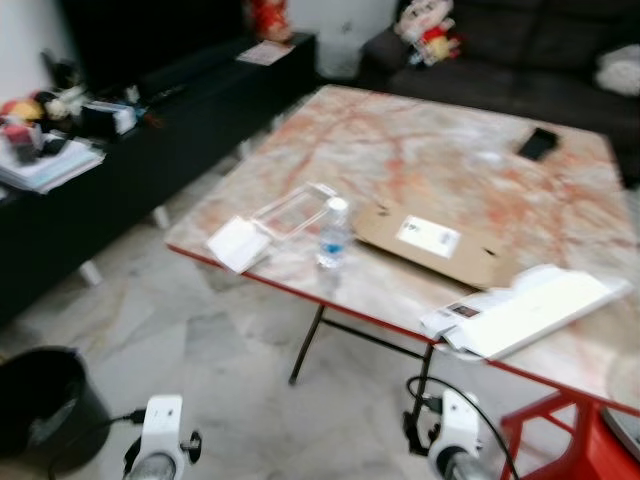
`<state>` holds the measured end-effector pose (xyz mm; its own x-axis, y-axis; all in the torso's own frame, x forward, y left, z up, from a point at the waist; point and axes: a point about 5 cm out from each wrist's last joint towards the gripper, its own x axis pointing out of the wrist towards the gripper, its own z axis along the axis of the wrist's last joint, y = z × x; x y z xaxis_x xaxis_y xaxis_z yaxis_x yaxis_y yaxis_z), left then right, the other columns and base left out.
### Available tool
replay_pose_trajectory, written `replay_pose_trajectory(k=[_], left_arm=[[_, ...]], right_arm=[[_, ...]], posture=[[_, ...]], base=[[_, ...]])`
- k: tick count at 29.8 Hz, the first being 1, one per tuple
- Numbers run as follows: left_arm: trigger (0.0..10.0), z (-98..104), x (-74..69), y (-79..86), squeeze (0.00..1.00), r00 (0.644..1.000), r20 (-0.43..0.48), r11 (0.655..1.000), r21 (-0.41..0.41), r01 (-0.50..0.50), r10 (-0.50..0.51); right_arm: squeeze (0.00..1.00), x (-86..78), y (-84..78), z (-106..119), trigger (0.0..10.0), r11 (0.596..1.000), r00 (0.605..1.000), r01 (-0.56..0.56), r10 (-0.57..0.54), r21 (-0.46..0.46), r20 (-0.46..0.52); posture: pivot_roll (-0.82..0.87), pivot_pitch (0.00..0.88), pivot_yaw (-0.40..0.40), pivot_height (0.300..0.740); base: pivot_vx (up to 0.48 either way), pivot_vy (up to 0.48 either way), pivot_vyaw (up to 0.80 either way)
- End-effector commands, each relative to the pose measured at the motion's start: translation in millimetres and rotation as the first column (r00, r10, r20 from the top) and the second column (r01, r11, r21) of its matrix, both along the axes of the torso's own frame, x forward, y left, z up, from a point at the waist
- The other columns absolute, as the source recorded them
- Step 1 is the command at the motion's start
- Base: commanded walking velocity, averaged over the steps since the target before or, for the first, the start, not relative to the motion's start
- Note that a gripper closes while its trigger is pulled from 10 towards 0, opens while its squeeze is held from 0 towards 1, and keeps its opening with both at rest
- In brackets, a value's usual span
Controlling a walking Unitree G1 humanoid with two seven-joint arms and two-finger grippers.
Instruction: Picking trash to rubbish bin
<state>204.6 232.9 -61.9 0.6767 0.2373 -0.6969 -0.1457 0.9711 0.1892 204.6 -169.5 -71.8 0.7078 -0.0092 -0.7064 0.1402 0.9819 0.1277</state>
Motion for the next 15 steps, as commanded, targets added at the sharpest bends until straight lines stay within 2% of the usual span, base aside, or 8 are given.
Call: replay_pose_trajectory(k=[1,15], left_arm=[[10.0,0.7,1.8,0.0,0.00,1.000,-0.004,1.000,0.000,0.001,-0.001],[10.0,1.4,3.4,-0.7,0.00,1.000,-0.005,1.000,0.002,0.017,-0.017]], right_arm=[[0.00,-1.0,-4.0,-0.3,10.0,1.000,1.000,0.002,-0.002,-0.014,-0.007],[0.00,-2.8,-1.6,-1.5,10.0,1.000,1.000,-0.008,0.008,-0.012,-0.013]], posture=[[-0.02,0.026,0.008,0.740],[-0.02,0.007,0.013,0.740]], base=[[0.000,0.000,-0.77],[0.000,0.000,-0.77]])
